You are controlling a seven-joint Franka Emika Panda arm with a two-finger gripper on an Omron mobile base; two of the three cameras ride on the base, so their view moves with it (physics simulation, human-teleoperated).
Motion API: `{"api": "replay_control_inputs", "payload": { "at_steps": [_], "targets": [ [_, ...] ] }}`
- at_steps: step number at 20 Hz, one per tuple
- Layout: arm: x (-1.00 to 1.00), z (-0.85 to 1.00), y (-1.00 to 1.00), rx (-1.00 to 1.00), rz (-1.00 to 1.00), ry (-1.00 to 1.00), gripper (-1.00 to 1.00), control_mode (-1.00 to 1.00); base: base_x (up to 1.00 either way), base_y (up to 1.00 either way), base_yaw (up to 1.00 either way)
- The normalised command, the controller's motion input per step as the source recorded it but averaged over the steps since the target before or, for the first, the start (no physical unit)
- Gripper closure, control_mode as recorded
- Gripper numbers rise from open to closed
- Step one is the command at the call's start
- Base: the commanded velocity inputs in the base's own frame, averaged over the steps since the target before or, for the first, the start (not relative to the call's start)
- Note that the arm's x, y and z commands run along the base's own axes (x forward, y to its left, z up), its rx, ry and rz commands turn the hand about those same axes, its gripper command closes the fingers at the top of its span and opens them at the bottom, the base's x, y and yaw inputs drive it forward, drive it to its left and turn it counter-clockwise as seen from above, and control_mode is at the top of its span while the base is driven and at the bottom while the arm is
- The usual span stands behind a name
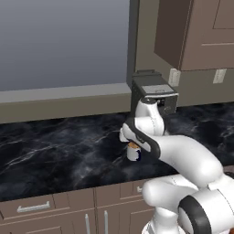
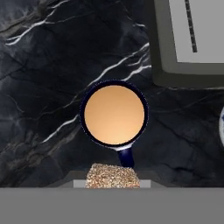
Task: Take a sugar cube from the saucer and place it inside the coffee. Then, grab milk from the fridge and place it next to the coffee on the counter to sweeten the coffee.
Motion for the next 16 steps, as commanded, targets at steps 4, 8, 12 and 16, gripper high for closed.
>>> {"api": "replay_control_inputs", "payload": {
  "at_steps": [4, 8, 12, 16],
  "targets": [
    [0.24, -0.12, 0.0, -0.06, 0.0, 0.0, 1.0, -1.0, 0.0, 0.0, 0.0],
    [0.36, -0.03, 0.0, -0.04, 0.0, 0.0, 1.0, -1.0, 0.0, 0.0, 0.0],
    [0.27, -0.19, 0.0, -0.03, 0.0, 0.0, 1.0, -1.0, 0.0, 0.0, 0.0],
    [0.17, -0.21, 0.0, -0.02, 0.0, 0.0, -1.0, -1.0, 0.0, 0.0, 0.0]
  ]
}}
